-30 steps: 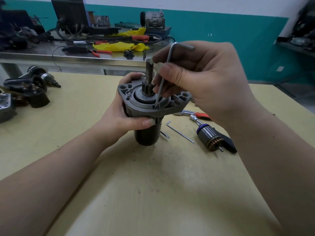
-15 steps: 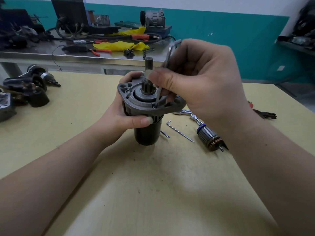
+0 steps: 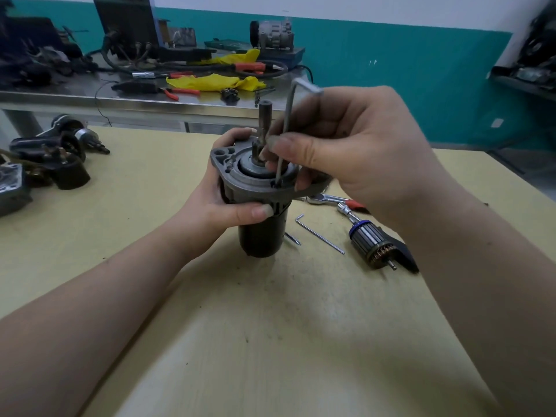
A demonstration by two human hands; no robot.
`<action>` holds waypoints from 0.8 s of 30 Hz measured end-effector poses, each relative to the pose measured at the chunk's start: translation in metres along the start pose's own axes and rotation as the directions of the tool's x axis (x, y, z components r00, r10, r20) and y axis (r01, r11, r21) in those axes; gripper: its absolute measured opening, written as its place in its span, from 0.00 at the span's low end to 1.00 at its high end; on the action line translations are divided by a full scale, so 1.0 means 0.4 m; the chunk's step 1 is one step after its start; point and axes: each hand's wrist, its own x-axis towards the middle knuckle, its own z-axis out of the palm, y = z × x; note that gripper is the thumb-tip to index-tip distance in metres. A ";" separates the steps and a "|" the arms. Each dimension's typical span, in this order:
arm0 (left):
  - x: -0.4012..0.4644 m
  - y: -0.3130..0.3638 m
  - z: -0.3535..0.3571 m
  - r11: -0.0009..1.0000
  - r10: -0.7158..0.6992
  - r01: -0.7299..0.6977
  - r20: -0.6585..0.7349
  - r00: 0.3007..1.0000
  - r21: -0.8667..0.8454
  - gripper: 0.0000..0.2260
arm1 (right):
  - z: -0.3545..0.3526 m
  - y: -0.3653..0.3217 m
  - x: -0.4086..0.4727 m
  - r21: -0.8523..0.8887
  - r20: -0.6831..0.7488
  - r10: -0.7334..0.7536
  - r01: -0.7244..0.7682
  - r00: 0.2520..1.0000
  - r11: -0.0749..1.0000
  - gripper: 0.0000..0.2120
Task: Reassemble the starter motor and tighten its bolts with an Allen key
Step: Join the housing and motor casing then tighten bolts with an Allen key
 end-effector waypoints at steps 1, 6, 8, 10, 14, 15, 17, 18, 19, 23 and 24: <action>-0.001 0.000 0.000 1.000 -0.004 0.004 0.003 1.000 0.004 0.60 | 0.004 0.005 0.001 0.011 -0.021 0.007 -0.007 1.000 1.000 0.05; -0.003 0.001 0.002 1.000 -0.001 0.001 -0.001 1.000 0.024 0.59 | 0.000 0.009 0.003 0.060 0.000 0.004 -0.004 1.000 0.998 0.09; -0.004 0.006 0.005 1.000 0.003 -0.003 -0.007 1.000 0.024 0.59 | -0.008 0.004 0.002 0.055 0.021 0.000 -0.001 1.000 0.998 0.11; -0.003 0.008 0.006 1.000 0.001 -0.001 -0.003 1.000 0.016 0.60 | -0.006 0.001 0.002 0.041 0.005 0.004 -0.004 1.000 0.999 0.08; -0.002 0.003 0.000 1.000 -0.003 0.002 0.032 0.999 0.029 0.60 | 0.013 0.011 0.001 0.056 -0.096 0.043 -0.037 0.994 0.998 0.07; -0.002 -0.001 -0.002 1.000 -0.004 0.004 0.029 1.000 0.029 0.59 | 0.015 0.015 0.002 0.057 -0.113 0.044 -0.038 0.993 0.998 0.09; -0.003 -0.004 -0.003 1.000 -0.001 0.000 0.017 1.000 0.030 0.58 | 0.016 0.015 0.002 0.071 -0.101 0.041 -0.034 0.994 0.997 0.07; -0.004 -0.003 -0.001 0.999 0.002 -0.003 0.012 1.000 0.032 0.58 | 0.012 0.013 0.002 0.078 -0.071 0.036 -0.030 0.997 0.996 0.05; -0.005 0.001 0.001 1.000 0.007 -0.007 0.006 1.000 0.029 0.59 | 0.006 0.011 0.001 0.076 -0.038 0.029 -0.026 0.999 0.997 0.06; -0.006 0.007 0.006 1.000 -0.005 0.005 -0.008 1.000 0.021 0.59 | -0.006 -0.004 -0.001 0.028 0.003 0.023 -0.024 1.000 0.999 0.06; -0.004 0.004 0.004 1.000 -0.011 0.011 -0.008 1.000 0.021 0.58 | -0.003 -0.004 -0.002 0.031 -0.018 0.028 -0.027 0.999 0.999 0.04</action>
